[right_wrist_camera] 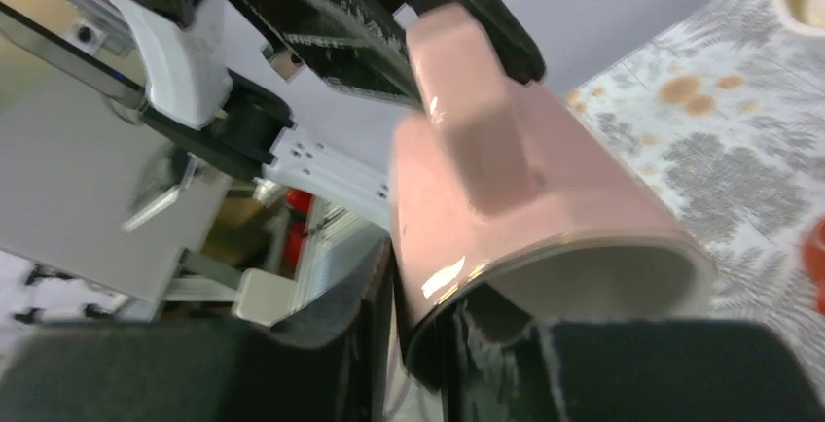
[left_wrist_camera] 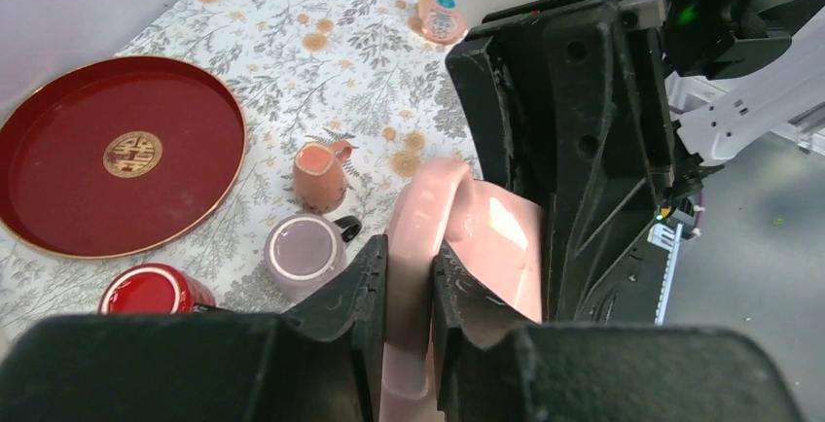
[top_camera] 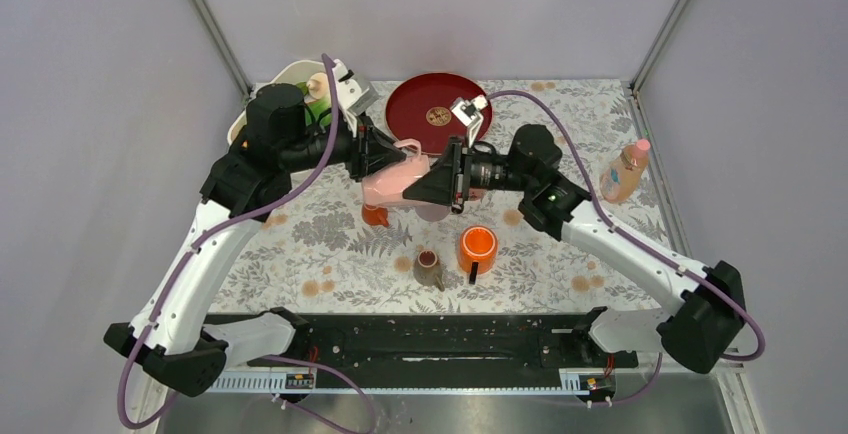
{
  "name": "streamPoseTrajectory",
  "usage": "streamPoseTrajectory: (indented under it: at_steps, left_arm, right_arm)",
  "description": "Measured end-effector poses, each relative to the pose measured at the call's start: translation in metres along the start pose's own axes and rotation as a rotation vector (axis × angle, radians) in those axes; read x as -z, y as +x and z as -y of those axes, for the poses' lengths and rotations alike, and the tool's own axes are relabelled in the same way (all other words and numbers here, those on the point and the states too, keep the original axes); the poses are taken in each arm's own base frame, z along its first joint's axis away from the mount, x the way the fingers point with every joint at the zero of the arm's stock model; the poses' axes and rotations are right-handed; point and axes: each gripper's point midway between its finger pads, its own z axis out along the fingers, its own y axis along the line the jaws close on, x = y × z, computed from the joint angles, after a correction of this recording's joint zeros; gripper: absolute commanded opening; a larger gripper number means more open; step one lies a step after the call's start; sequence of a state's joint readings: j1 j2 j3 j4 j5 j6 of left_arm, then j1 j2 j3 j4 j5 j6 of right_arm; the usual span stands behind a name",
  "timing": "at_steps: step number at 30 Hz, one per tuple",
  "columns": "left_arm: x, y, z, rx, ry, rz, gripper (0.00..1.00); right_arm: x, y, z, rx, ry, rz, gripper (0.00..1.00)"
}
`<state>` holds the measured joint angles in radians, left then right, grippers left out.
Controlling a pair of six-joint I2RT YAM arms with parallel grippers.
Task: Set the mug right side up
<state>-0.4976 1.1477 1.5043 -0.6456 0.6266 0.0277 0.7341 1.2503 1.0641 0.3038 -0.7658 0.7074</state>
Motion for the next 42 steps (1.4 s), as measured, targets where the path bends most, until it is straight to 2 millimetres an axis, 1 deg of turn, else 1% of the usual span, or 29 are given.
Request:
streamPoseTrajectory:
  at_steps: [1,2,3,4,5,6,8,10,12,13,15,16,18,20,24,26,27,28,29,31,32,34,36,39,42]
  left_arm:
    - [0.001,-0.002,-0.001,-0.005,-0.003,0.006,0.00]
    - [0.002,-0.001,-0.003,-0.014,-0.009,0.002,0.10]
    - [0.003,0.001,-0.005,-0.014,-0.017,-0.004,0.45]
    - [0.004,0.001,-0.009,-0.013,-0.029,-0.005,0.71]
    - [0.005,0.000,-0.015,-0.015,-0.059,-0.003,0.92]
    - [0.005,-0.002,-0.021,-0.031,-0.088,0.004,0.98]
    - [0.010,-0.004,-0.040,-0.051,-0.193,0.020,0.99]
    - [0.019,0.000,-0.061,-0.058,-0.304,0.022,0.99]
    - [0.030,0.008,-0.081,-0.057,-0.413,0.011,0.99]
    - [0.035,0.011,-0.090,-0.057,-0.463,0.003,0.99]
    - [0.044,0.016,-0.108,-0.062,-0.550,-0.007,0.99]
    - [0.047,0.018,-0.115,-0.066,-0.586,-0.012,0.99]
    - [0.053,0.026,-0.127,-0.073,-0.641,-0.031,0.99]
    - [0.056,0.039,-0.136,-0.081,-0.680,-0.064,0.99]
    - [0.053,0.072,-0.148,-0.076,-0.705,-0.143,0.99]
    - [0.049,0.091,-0.154,-0.071,-0.705,-0.184,0.99]
    - [0.047,0.100,-0.156,-0.067,-0.705,-0.203,0.99]
    - [0.044,0.111,-0.159,-0.061,-0.704,-0.226,0.99]
    - [0.042,0.121,-0.162,-0.054,-0.703,-0.247,0.99]
    - [0.039,0.139,-0.166,-0.041,-0.699,-0.285,0.99]
    - [0.038,0.147,-0.167,-0.035,-0.697,-0.304,0.99]
    - [0.036,0.156,-0.169,-0.031,-0.694,-0.325,0.99]
    - [0.035,0.159,-0.171,-0.035,-0.694,-0.331,0.99]
    - [0.034,0.158,-0.174,-0.041,-0.697,-0.325,0.99]
    - [0.034,0.156,-0.176,-0.046,-0.700,-0.317,0.99]
  right_arm:
    - [-0.004,0.004,0.001,-0.027,-0.017,-0.019,0.05]
    - [-0.007,0.005,0.001,-0.041,-0.028,-0.028,0.00]
    - [-0.009,0.004,0.000,-0.048,-0.033,-0.032,0.00]
    - [-0.009,0.002,0.001,-0.045,-0.021,-0.031,0.00]
    - [-0.010,-0.001,0.003,-0.025,0.005,-0.040,0.00]
    - [-0.010,-0.001,0.007,-0.012,0.045,-0.053,0.00]
    - [-0.011,-0.004,0.019,0.045,0.152,-0.094,0.00]
    - [-0.013,-0.014,0.035,0.111,0.253,-0.126,0.00]
    - [-0.015,-0.030,0.057,0.182,0.356,-0.154,0.00]
    - [-0.015,-0.041,0.073,0.225,0.419,-0.170,0.00]
    - [-0.012,-0.060,0.111,0.300,0.543,-0.196,0.00]
    - [-0.009,-0.065,0.132,0.328,0.602,-0.220,0.00]
    - [0.005,-0.077,0.181,0.378,0.746,-0.285,0.00]
    - [0.020,-0.086,0.234,0.415,0.887,-0.378,0.00]
    - [0.039,-0.099,0.325,0.511,1.066,-0.514,0.00]
    - [0.049,-0.096,0.365,0.572,1.124,-0.577,0.00]
    - [0.057,-0.089,0.383,0.594,1.148,-0.626,0.00]
    - [0.067,-0.079,0.399,0.604,1.165,-0.686,0.00]
    - [0.076,-0.068,0.411,0.606,1.172,-0.741,0.00]
    - [0.090,-0.050,0.426,0.594,1.167,-0.820,0.00]
    - [0.096,-0.043,0.433,0.586,1.162,-0.849,0.00]
    - [0.103,-0.036,0.444,0.580,1.152,-0.879,0.00]
    - [0.111,-0.032,0.451,0.575,1.148,-0.898,0.00]
    - [0.119,-0.030,0.458,0.564,1.134,-0.907,0.00]
    - [0.121,-0.026,0.463,0.551,1.110,-0.906,0.00]
